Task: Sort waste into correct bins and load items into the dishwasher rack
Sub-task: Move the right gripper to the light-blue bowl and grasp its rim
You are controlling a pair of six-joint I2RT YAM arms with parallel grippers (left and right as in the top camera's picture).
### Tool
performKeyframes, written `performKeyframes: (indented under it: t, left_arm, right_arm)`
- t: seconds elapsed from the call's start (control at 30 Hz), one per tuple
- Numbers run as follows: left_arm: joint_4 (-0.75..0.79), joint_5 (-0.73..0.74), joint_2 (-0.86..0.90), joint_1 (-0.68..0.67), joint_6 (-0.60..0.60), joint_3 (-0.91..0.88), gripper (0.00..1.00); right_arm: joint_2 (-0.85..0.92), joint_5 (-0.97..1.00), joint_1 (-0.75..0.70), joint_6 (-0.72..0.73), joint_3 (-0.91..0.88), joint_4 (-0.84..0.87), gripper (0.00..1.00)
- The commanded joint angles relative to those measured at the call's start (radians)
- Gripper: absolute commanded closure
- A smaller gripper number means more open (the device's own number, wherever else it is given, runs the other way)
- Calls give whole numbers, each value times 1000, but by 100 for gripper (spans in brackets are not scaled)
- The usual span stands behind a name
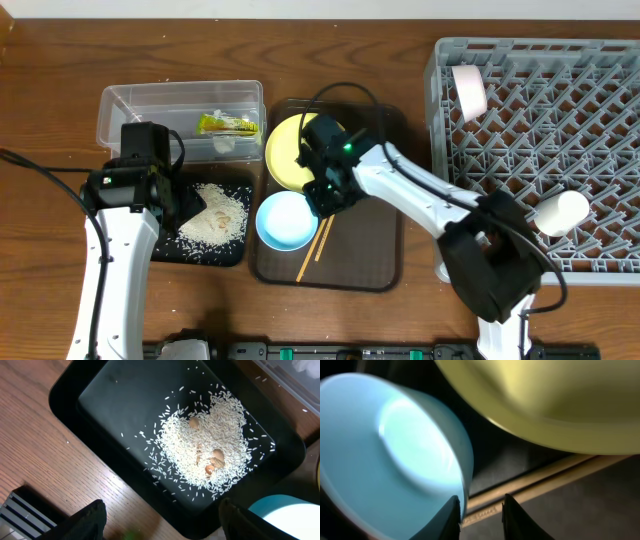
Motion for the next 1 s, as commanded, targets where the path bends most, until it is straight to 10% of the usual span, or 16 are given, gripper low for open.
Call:
performKeyframes:
  t: [0.0,0.97]
  left_arm:
    - [-5,-19,-4,4,-16,-3,25]
    - [-5,-19,-4,4,-16,-3,25]
  right_arm:
    - [27,61,18,77,-2,2,76]
    - [-16,61,22,77,3,2,99]
